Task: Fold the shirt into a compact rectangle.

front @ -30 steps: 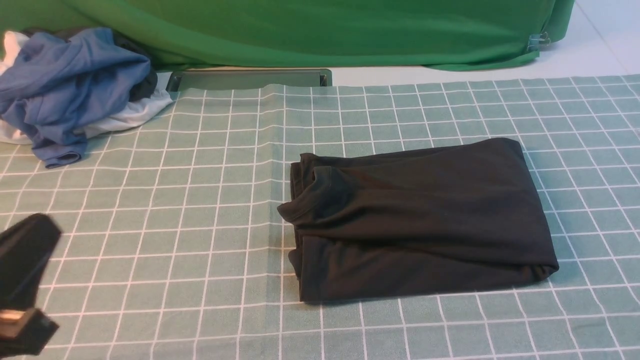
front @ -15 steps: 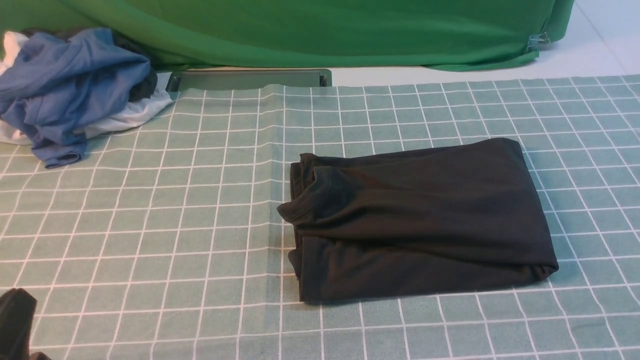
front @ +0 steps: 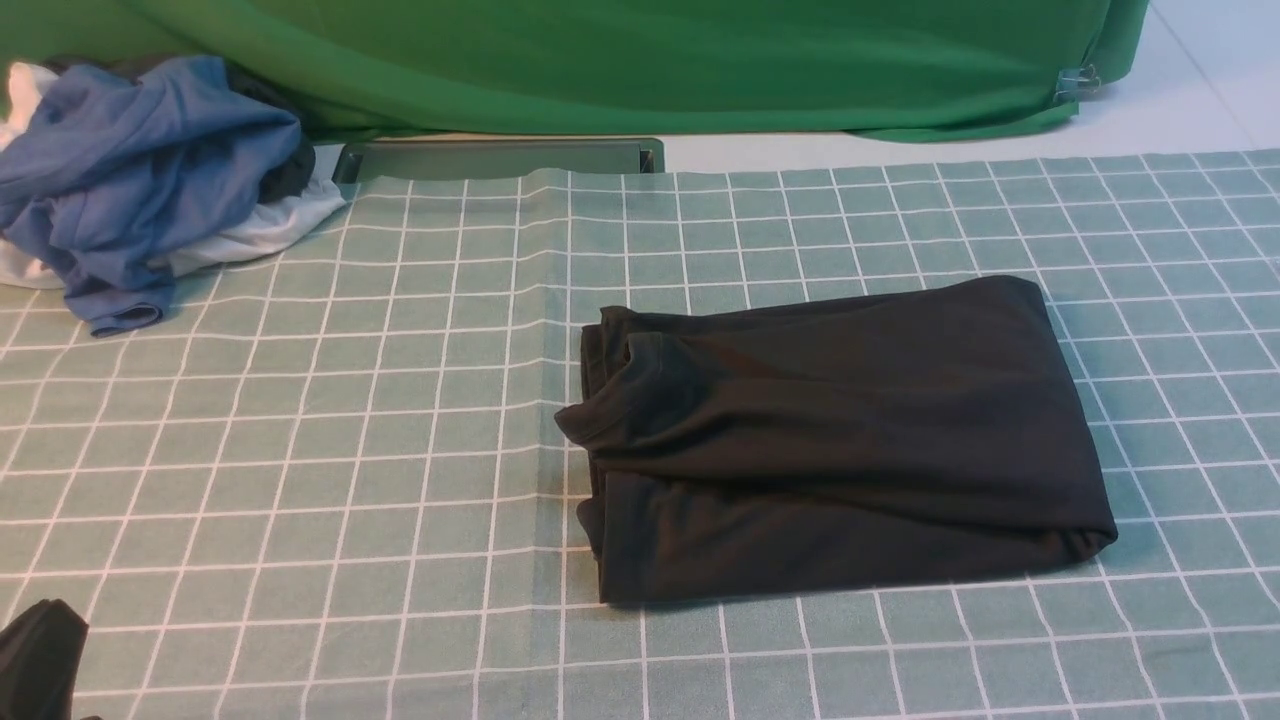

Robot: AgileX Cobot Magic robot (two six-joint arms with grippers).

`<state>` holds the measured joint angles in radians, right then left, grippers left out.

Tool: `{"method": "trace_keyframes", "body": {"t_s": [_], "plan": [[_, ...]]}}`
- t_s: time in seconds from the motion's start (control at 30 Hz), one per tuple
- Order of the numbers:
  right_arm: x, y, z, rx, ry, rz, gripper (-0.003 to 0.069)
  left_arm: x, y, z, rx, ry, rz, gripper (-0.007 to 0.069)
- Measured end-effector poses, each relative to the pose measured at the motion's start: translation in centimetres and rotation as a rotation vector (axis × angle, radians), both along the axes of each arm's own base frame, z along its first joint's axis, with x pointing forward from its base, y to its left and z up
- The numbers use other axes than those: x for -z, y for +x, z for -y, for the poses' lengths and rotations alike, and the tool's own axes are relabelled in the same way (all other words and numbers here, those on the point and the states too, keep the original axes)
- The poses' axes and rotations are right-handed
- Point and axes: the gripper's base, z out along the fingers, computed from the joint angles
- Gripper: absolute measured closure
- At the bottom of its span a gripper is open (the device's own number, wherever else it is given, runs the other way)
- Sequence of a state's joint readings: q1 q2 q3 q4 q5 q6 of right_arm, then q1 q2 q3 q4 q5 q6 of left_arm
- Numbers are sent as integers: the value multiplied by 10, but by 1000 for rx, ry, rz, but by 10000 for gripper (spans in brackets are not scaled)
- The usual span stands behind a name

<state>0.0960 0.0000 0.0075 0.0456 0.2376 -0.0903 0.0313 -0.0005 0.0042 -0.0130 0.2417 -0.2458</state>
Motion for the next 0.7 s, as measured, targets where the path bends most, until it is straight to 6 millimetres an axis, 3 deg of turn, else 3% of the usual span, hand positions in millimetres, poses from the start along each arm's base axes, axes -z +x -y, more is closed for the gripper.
{"method": "trace_keyframes", "body": {"t_s": [0.7], "plan": [[0,0,0,0,0,0,421,1,0,-3,-51,-1,-7,608]]}}
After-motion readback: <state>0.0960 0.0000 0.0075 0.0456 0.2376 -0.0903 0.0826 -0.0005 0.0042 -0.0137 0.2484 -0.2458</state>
